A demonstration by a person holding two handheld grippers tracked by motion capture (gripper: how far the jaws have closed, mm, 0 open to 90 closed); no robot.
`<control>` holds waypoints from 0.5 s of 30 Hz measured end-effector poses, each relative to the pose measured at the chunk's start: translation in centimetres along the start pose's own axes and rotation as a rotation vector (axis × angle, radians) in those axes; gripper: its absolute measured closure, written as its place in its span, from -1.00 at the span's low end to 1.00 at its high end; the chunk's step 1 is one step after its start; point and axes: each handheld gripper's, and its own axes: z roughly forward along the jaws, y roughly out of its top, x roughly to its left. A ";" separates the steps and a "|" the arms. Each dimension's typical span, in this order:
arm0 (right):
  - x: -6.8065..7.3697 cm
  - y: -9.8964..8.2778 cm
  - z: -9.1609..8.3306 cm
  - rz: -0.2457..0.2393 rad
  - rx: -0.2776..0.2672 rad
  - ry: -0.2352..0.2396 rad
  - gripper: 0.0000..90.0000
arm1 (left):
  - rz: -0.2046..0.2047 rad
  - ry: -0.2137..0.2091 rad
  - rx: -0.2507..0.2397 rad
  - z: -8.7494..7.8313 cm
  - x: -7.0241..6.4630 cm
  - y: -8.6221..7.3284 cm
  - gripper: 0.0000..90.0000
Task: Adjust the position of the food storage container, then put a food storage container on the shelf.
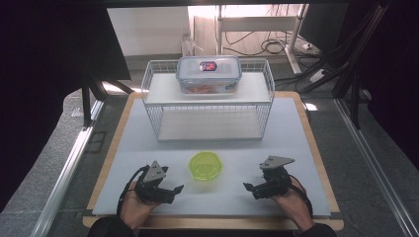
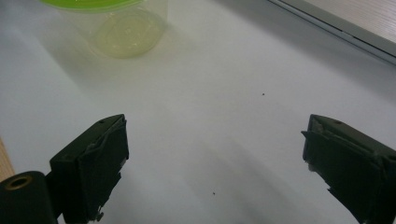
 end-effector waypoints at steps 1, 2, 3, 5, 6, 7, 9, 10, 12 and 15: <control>0.0 0.0 0.0 0.000 0.000 0.000 -0.85 | 0.000 0.000 0.000 0.0 0.0 0.0 -0.71; 0.0 0.0 0.0 0.001 0.000 0.002 -0.85 | 0.000 0.003 0.011 -0.1 -0.1 -0.2 -0.73; 0.0 0.0 0.0 0.001 0.000 0.003 -0.85 | 0.002 0.001 0.014 -0.1 -0.1 -0.3 -0.75; 0.0 0.0 0.0 0.001 0.001 0.004 -0.85 | 0.003 -0.008 0.009 -0.3 -0.1 -0.4 -0.76; 0.0 0.0 0.0 0.001 0.001 0.006 -0.85 | 0.003 -0.011 0.006 -0.3 -0.1 -0.4 -0.77; 0.0 0.0 0.0 0.001 0.001 0.006 -0.85 | 0.001 -0.012 0.002 -0.4 -0.2 -0.4 -0.77; 0.0 0.0 0.0 0.003 -0.001 0.009 -0.86 | -0.001 -0.012 -0.003 -0.5 -0.2 -0.5 -0.80; 0.0 0.0 0.0 0.003 -0.001 0.009 -0.86 | -0.001 -0.013 -0.004 -0.5 -0.2 -0.5 -0.80; 0.0 0.0 0.1 0.015 -0.002 0.019 -0.90 | -0.002 -0.011 -0.007 -0.5 -0.2 -0.6 -0.85; 0.1 0.0 0.3 0.032 -0.004 0.032 -0.94 | -0.009 -0.010 -0.020 -0.6 -0.1 -0.6 -0.89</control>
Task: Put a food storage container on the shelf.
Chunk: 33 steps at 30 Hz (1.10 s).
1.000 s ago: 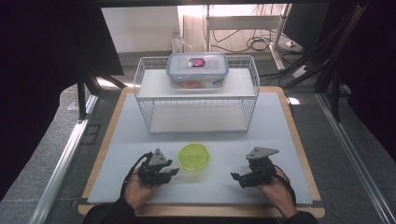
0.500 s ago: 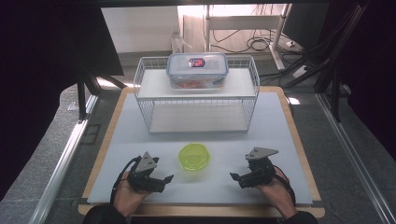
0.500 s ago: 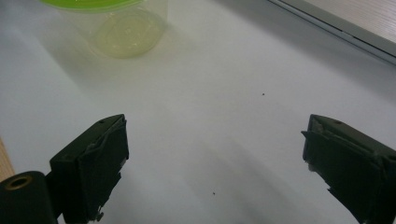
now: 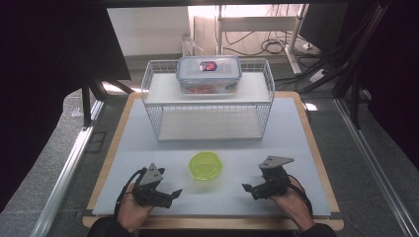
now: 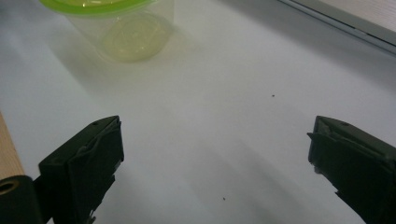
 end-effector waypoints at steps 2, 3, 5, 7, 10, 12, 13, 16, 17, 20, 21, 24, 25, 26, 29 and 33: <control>0.0 0.1 0.0 0.009 -0.009 0.004 -0.95 | -0.002 -0.003 -0.003 -0.1 0.1 0.0 -0.88; 0.0 0.2 0.1 0.014 -0.013 0.002 -0.95 | -0.007 -0.011 -0.007 -0.1 0.1 -0.1 -0.87; -0.1 0.4 0.0 0.015 -0.021 0.001 -0.95 | -0.009 -0.017 0.000 0.0 0.2 -0.1 -0.88; -0.2 0.7 0.1 0.021 -0.030 0.008 -0.95 | -0.007 -0.015 0.004 0.0 0.3 -0.2 -0.88; -0.3 1.2 0.2 0.051 -0.040 0.046 -0.95 | -0.008 -0.010 0.004 0.0 0.3 -0.2 -0.89; -0.3 1.7 0.4 0.045 -0.036 0.075 -0.95 | -0.009 -0.010 0.001 0.0 0.3 -0.2 -0.89; -0.3 1.9 0.6 0.043 -0.037 0.080 -0.95 | -0.015 -0.012 0.000 0.0 0.5 -0.2 -0.89; -0.5 2.8 0.9 0.067 -0.049 0.135 -0.95 | -0.027 -0.031 0.008 0.0 0.7 -0.4 -0.88; -0.6 3.2 1.0 0.069 -0.058 0.157 -0.95 | -0.028 -0.042 0.016 0.1 0.8 -0.5 -0.87; -0.7 4.4 1.2 0.049 -0.058 0.163 -0.92 | -0.016 -0.036 0.036 0.1 0.9 -0.7 -0.86; -0.7 4.4 1.2 0.049 -0.058 0.163 -0.92 | -0.016 -0.036 0.036 0.1 0.9 -0.7 -0.86; -0.9 5.8 1.7 0.060 -0.047 0.159 -0.78 | -0.023 -0.031 0.029 -0.3 1.1 -0.9 -0.84; -1.0 6.1 1.8 0.068 -0.042 0.156 -0.69 | -0.027 -0.031 0.029 -0.3 1.1 -0.9 -0.84; -1.1 6.4 2.2 0.077 -0.044 0.160 -0.63 | -0.028 -0.033 0.030 -0.3 1.1 -1.0 -0.83; -1.4 7.2 2.9 0.096 -0.050 0.180 -0.45 | -0.027 -0.039 0.038 -0.2 1.1 -1.0 -0.81; -1.5 8.1 4.3 0.128 -0.025 0.236 -0.30 | -0.019 -0.037 0.048 0.0 1.1 -1.0 -0.80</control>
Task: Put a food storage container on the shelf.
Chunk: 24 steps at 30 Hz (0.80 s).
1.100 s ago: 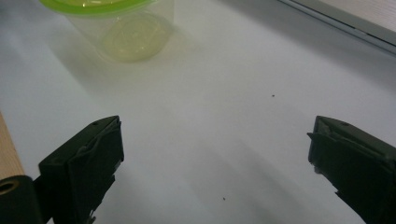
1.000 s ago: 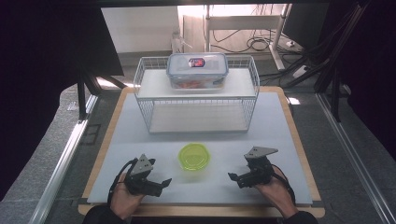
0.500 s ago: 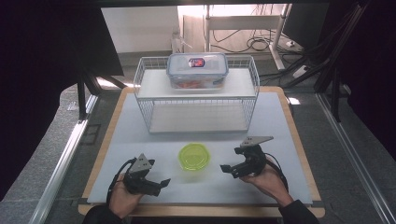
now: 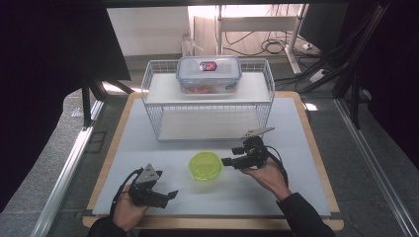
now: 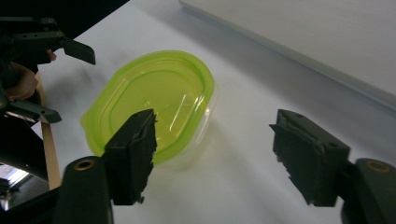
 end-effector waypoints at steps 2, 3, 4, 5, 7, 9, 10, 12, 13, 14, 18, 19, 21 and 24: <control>0.0 0.1 0.4 0.001 0.008 0.007 -0.26 | -0.001 -0.001 -0.001 0.0 0.0 0.0 -0.80; 0.2 0.4 1.2 -0.001 0.027 0.015 -0.18 | -0.001 -0.001 -0.002 0.0 0.0 0.0 -0.80; 0.2 0.5 1.5 -0.005 0.035 0.017 -0.14 | -0.001 -0.001 -0.002 0.0 0.0 0.0 -0.80; 0.2 0.6 1.8 -0.005 0.039 0.022 -0.09 | -0.001 -0.002 -0.002 0.0 0.0 0.0 -0.80; 0.2 0.9 2.3 0.005 0.045 0.034 0.02 | 0.001 -0.002 -0.001 0.0 0.0 0.0 -0.80; 0.1 1.1 2.5 0.018 0.049 0.044 0.12 | 0.006 -0.004 -0.003 -0.1 -0.1 0.0 -0.80; -0.1 1.2 2.7 0.035 0.053 0.055 0.17 | 0.008 -0.003 -0.002 0.0 -0.1 0.0 -0.80; -0.4 1.3 3.0 0.062 0.059 0.079 0.25 | 0.011 -0.003 0.000 0.0 -0.1 0.0 -0.79; -0.6 1.3 3.2 0.074 0.065 0.084 0.27 | 0.012 -0.002 -0.001 0.0 -0.2 0.0 -0.79; -0.8 1.3 3.4 0.085 0.073 0.086 0.30 | 0.013 -0.003 -0.002 -0.1 -0.2 0.0 -0.79; -1.4 1.1 3.8 0.125 0.089 0.110 0.42 | 0.028 -0.004 0.000 -0.1 -0.2 0.0 -0.79; -1.5 1.1 3.8 0.133 0.090 0.125 0.47 | 0.030 -0.006 0.002 -0.1 -0.3 0.1 -0.79; -1.7 1.1 3.9 0.158 0.094 0.154 0.58 | 0.036 -0.006 -0.001 0.0 -0.4 0.1 -0.79; -1.8 1.1 3.9 0.193 0.109 0.188 0.71 | 0.047 -0.005 0.000 0.0 -0.5 0.1 -0.79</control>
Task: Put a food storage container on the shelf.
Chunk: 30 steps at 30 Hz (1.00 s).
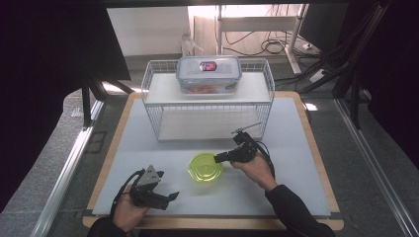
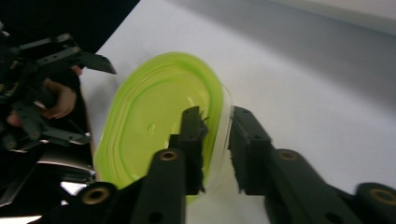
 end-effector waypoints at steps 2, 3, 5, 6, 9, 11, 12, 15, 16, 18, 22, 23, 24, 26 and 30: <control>0.0 0.0 -0.1 0.018 0.007 0.033 0.77 | 0.001 0.001 0.001 0.0 0.0 0.0 -0.79; 0.1 0.0 -0.1 0.019 0.010 0.029 0.78 | 0.001 0.002 0.002 0.0 0.0 0.0 -0.79; 0.2 0.0 -0.3 0.028 0.017 0.043 0.79 | 0.003 0.003 0.002 0.0 0.0 0.0 -0.79; 0.3 0.0 -0.3 0.034 0.018 0.050 0.79 | 0.004 0.003 0.001 0.0 0.0 0.0 -0.79; 0.5 0.0 -0.5 0.042 0.007 0.078 0.82 | 0.006 0.005 0.002 0.0 0.0 0.0 -0.79; 0.8 0.0 -0.7 0.045 0.001 0.089 0.83 | 0.006 0.007 0.001 0.0 0.0 0.0 -0.79; 0.9 0.0 -0.8 0.039 0.000 0.085 0.83 | 0.006 0.007 0.002 0.0 0.0 0.0 -0.79; 1.0 0.0 -0.9 0.040 -0.003 0.085 0.84 | 0.007 0.008 0.002 0.0 0.0 0.0 -0.79; 1.1 0.0 -1.2 0.041 -0.013 0.090 0.85 | 0.009 0.009 0.001 0.0 -0.1 0.0 -0.79; 1.0 0.0 -1.5 0.054 -0.027 0.109 0.87 | 0.009 0.011 0.000 0.0 0.0 0.0 -0.79; 1.0 0.0 -2.1 0.048 -0.052 0.094 0.87 | 0.008 0.012 -0.003 0.0 0.0 0.0 -0.79; 0.9 0.0 -2.1 0.052 -0.054 0.102 0.87 | 0.009 0.013 -0.002 0.0 -0.1 0.0 -0.79; 0.9 0.0 -2.2 0.057 -0.059 0.107 0.87 | 0.009 0.013 -0.001 0.0 -0.1 0.0 -0.79; 0.8 -0.1 -2.2 0.059 -0.063 0.110 0.87 | 0.009 0.013 0.000 0.0 -0.1 0.0 -0.79; 0.8 0.0 -2.8 0.067 -0.086 0.124 0.87 | 0.008 0.015 -0.002 0.0 0.0 0.0 -0.79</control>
